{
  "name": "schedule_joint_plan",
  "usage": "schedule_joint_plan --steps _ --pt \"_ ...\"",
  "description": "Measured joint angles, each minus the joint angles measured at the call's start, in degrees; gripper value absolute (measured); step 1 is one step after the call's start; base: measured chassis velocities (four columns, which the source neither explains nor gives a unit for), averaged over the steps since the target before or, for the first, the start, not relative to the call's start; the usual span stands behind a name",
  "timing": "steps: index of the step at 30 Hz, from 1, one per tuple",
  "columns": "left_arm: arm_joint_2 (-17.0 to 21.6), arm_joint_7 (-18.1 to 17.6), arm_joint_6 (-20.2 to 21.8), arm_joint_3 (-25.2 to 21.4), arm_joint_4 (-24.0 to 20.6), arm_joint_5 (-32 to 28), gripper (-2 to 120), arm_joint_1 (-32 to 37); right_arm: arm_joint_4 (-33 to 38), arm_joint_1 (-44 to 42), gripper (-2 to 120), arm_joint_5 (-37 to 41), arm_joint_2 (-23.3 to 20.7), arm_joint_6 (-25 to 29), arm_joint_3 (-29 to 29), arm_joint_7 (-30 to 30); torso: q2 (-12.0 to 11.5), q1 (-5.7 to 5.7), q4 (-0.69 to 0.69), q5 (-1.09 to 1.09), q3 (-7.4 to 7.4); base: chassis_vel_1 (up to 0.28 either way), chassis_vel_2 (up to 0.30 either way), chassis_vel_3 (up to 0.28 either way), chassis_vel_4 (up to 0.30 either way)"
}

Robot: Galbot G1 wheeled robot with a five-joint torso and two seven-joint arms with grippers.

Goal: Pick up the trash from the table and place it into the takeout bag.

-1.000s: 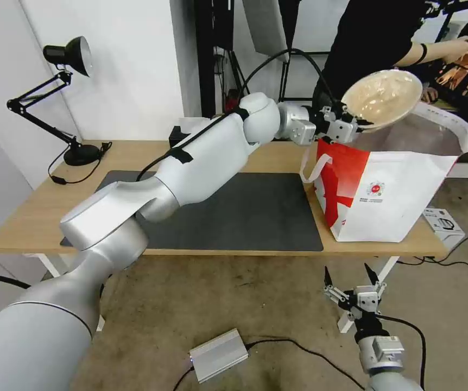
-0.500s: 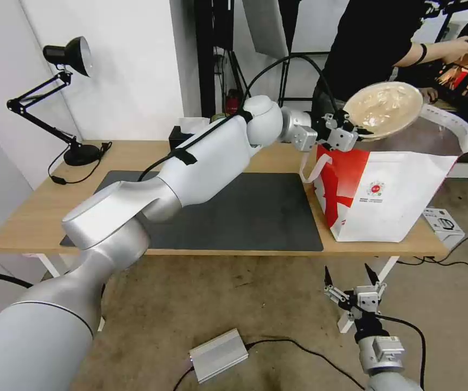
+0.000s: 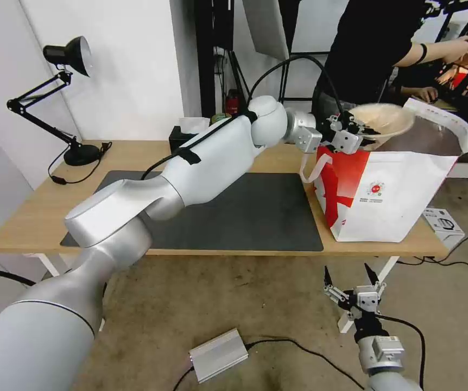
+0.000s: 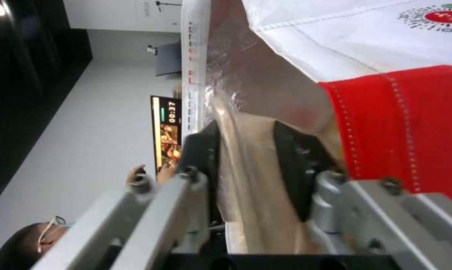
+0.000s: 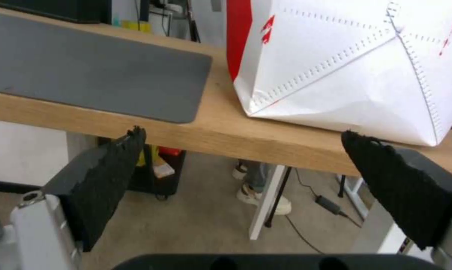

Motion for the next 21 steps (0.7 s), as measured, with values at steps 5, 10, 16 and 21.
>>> schedule_joint_plan --steps 5,10,16,21 --pt "0.0 -0.1 0.0 0.2 -0.1 -0.4 56 -0.4 0.1 0.1 100 0.0 0.0 0.0 -0.1 0.0 0.0 0.0 0.0 0.0 0.0 0.0 0.0 0.0 0.0" --pt "-0.1 -0.1 0.0 0.6 -0.3 -1.1 75 -0.9 0.2 0.1 100 0.0 0.0 0.0 -0.1 0.0 0.0 0.0 0.0 0.0 0.0 0.0 0.0 0.0 0.0" --pt "0.1 -0.2 0.0 0.7 -1.0 -2.4 97 -1.4 0.2 0.2 100 -0.1 0.0 0.0 -0.1 0.0 0.0 0.0 0.0 0.0 0.0 0.0 0.0 0.0 0.0" --pt "0.4 -0.2 0.3 1.3 -1.9 -4.9 100 -1.9 0.2 0.3 100 -0.1 0.1 0.0 -0.1 0.0 0.0 0.0 0.0 0.0 0.0 0.0 0.0 0.0 0.0"
